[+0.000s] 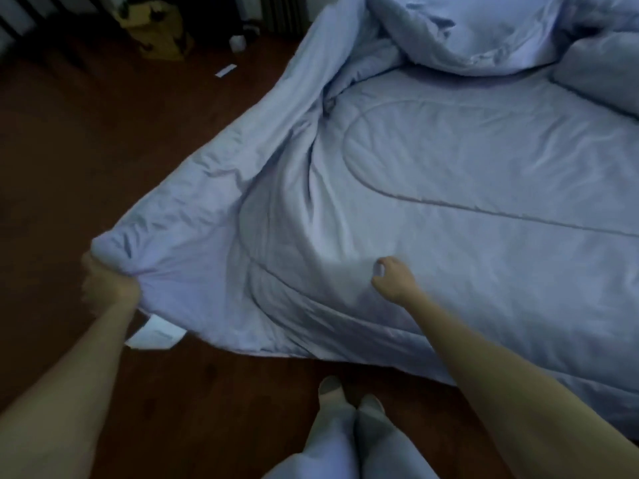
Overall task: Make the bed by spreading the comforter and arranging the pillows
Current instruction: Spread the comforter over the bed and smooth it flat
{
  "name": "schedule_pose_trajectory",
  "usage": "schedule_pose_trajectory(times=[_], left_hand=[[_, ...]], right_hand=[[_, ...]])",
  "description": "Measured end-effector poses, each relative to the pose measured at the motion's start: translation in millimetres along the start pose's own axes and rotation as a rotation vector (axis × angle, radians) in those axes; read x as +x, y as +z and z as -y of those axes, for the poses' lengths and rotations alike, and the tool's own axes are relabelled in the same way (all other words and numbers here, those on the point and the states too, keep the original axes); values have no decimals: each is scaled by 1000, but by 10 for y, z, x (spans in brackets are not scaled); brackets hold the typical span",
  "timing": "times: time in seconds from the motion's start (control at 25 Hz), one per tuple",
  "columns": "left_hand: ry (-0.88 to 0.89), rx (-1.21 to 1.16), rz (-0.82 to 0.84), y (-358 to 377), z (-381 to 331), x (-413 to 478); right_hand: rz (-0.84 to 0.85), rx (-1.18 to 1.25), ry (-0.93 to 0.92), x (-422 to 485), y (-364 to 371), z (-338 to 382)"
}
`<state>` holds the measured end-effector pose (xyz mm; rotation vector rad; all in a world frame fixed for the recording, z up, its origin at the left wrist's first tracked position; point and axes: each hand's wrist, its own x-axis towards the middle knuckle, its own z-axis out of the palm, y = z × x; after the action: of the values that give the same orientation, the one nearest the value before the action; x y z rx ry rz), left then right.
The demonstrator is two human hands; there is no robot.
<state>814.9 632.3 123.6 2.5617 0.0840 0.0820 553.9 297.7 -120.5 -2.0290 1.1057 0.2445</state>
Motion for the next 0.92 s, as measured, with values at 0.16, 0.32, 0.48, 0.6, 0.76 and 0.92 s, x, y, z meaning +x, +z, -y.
schedule_pose_trajectory(times=[0.16, 0.32, 0.48, 0.6, 0.76, 0.92], left_hand=[[-258, -101, 36, 72, 321, -74], [-208, -72, 271, 545, 346, -146], [116, -19, 663, 1231, 23, -315], [359, 83, 756, 1435, -399, -555], [490, 33, 807, 1408, -883, -644], [553, -80, 656, 1099, -1276, -285]], right_hand=[[88, -172, -75, -29, 159, -16], [121, -172, -41, -12, -29, -139], [148, -160, -14, -35, -241, -165], [149, -160, 4, 69, -314, -174], [40, -48, -78, 102, -494, 239], [-169, 126, -339, -197, -946, 1366]])
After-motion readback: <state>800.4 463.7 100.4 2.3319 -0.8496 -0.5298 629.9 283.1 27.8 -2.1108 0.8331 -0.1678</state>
